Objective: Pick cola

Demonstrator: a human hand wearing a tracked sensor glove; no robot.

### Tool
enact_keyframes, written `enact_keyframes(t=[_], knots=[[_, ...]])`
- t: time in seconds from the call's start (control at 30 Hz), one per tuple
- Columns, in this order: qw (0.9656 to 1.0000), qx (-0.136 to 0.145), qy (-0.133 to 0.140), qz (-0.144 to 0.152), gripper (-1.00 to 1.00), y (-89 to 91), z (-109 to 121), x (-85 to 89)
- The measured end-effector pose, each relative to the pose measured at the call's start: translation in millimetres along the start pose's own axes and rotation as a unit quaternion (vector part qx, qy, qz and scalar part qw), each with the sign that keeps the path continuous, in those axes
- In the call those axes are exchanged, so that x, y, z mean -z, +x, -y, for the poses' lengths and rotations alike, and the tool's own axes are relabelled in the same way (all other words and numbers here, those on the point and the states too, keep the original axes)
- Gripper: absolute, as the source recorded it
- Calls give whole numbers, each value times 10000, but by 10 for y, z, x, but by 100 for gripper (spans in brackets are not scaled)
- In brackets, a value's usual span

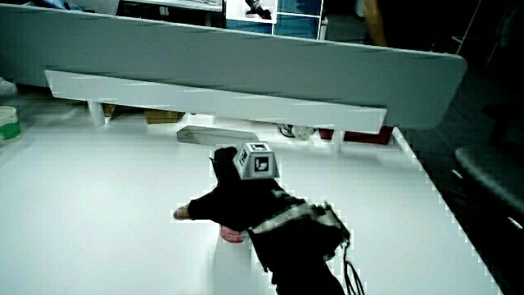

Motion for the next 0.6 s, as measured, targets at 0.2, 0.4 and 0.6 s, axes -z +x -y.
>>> enact_keyframes(t=[0.2, 0.4, 0.6], knots=[[9994, 305, -145, -84, 0, 210, -56, 85], [9982, 518, -281, -111, 0, 378, -76, 159], [9973, 648, -293, -162, 0, 475, -82, 182]])
